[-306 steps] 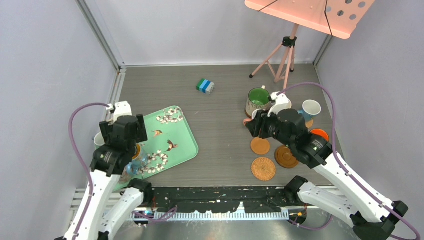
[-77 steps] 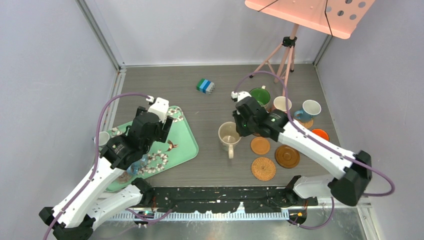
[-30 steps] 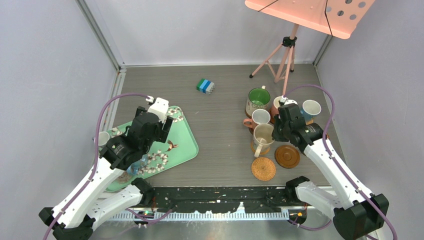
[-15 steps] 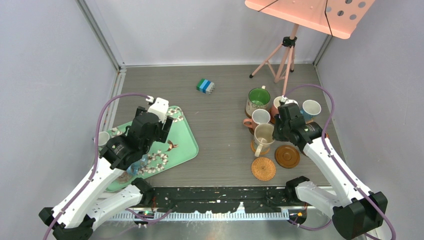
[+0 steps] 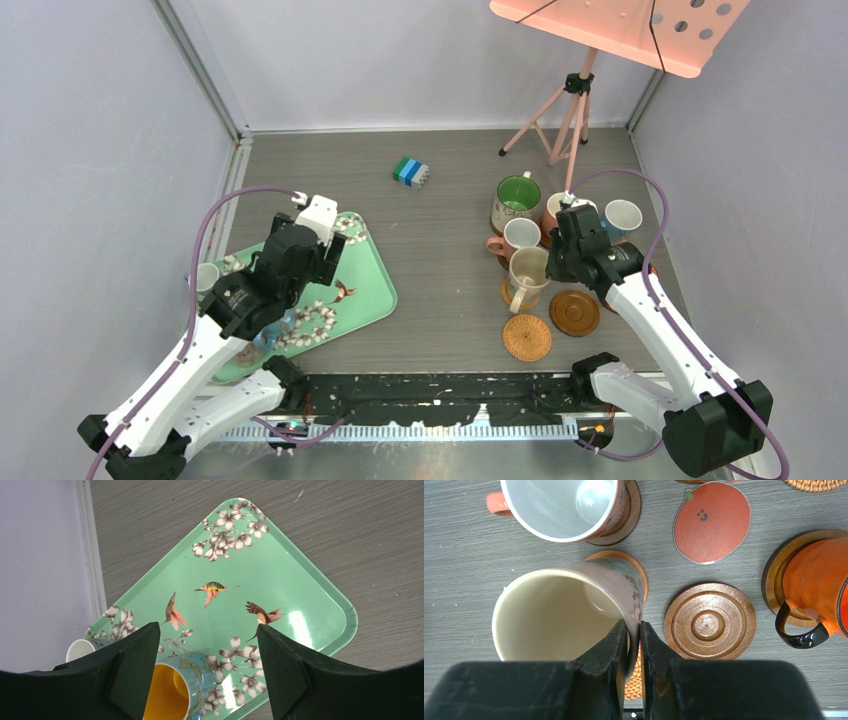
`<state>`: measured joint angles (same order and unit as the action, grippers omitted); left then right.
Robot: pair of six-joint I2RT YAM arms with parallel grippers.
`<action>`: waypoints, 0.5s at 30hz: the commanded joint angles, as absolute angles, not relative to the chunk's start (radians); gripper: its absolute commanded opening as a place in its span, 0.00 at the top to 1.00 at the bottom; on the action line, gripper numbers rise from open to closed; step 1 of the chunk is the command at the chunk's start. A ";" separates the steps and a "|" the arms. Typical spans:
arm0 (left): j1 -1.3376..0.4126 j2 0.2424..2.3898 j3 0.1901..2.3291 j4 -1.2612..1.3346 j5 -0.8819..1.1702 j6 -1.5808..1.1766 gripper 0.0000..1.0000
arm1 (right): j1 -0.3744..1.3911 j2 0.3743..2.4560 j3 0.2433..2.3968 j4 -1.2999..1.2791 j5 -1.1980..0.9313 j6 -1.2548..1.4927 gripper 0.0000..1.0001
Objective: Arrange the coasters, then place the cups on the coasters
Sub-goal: Place the cup on the coaster.
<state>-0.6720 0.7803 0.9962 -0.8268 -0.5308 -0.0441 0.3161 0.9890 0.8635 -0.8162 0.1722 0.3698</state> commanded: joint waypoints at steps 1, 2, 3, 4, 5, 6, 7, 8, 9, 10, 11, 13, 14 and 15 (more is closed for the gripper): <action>-0.672 0.771 1.000 -0.795 -0.549 -0.044 0.26 | 0.309 0.978 0.899 -0.721 0.150 0.399 0.88; -0.672 0.771 1.000 -0.795 -0.549 -0.044 0.26 | 0.309 0.977 0.899 -0.721 0.149 0.399 0.88; -0.672 0.770 1.000 -0.795 -0.550 -0.044 0.26 | 0.308 0.977 0.899 -0.722 0.149 0.400 0.88; -0.672 0.770 0.999 -0.795 -0.549 -0.044 0.26 | 0.307 0.978 0.899 -0.721 0.146 0.400 0.88; -0.672 0.770 1.000 -0.795 -0.550 -0.044 0.26 | 0.307 0.978 0.898 -0.719 0.145 0.400 0.88; -0.672 0.771 1.000 -0.796 -0.549 -0.044 0.26 | 0.306 0.979 0.898 -0.717 0.140 0.401 0.88; -0.672 0.771 0.999 -0.796 -0.551 -0.044 0.26 | 0.306 0.981 0.897 -0.715 0.138 0.401 0.88; -0.672 0.772 1.000 -0.795 -0.551 -0.044 0.26 | 0.305 0.982 0.897 -0.714 0.139 0.400 0.88; -0.672 0.771 1.000 -0.795 -0.551 -0.043 0.26 | 0.305 0.984 0.897 -0.713 0.141 0.400 0.88; -0.672 0.771 1.000 -0.795 -0.551 -0.044 0.26 | 0.305 0.988 0.897 -0.713 0.141 0.399 0.87; -0.672 0.770 0.999 -0.795 -0.551 -0.044 0.26 | 0.304 0.989 0.897 -0.714 0.139 0.399 0.87; -0.672 0.770 0.999 -0.795 -0.551 -0.044 0.26 | 0.303 0.993 0.897 -0.714 0.128 0.400 0.86; -0.672 0.770 1.000 -0.795 -0.551 -0.044 0.26 | 0.303 0.994 0.897 -0.714 0.126 0.400 0.86; -0.672 0.771 1.000 -0.795 -0.551 -0.045 0.26 | 0.302 0.994 0.898 -0.714 0.125 0.400 0.86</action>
